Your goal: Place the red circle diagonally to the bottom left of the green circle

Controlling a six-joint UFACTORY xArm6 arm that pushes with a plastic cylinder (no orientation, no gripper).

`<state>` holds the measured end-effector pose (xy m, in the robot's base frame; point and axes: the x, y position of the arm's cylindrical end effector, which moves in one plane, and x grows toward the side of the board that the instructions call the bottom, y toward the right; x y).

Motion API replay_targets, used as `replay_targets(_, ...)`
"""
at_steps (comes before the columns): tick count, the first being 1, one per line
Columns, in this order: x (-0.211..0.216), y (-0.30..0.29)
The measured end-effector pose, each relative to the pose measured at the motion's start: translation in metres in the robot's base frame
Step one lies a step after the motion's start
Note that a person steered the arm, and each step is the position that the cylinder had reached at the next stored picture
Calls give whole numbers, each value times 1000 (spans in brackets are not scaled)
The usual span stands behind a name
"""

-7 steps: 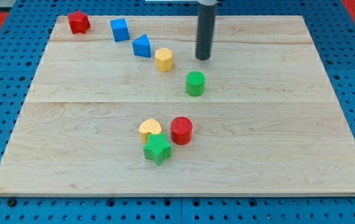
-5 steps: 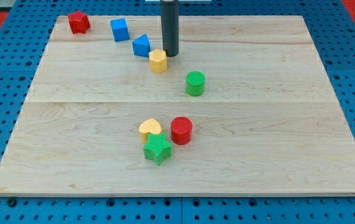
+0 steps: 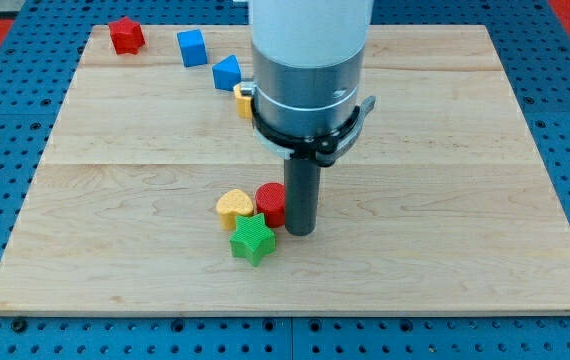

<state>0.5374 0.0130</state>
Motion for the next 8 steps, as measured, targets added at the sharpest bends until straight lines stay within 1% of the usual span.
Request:
replay_targets(1, 25, -22)
replay_targets(2, -4, -35)
replay_targets(3, -29, -35)
replay_targets(5, -42, -126)
replay_targets(6, -55, -91)
replay_targets(7, -57, -41)
replay_targets(8, -57, 23)
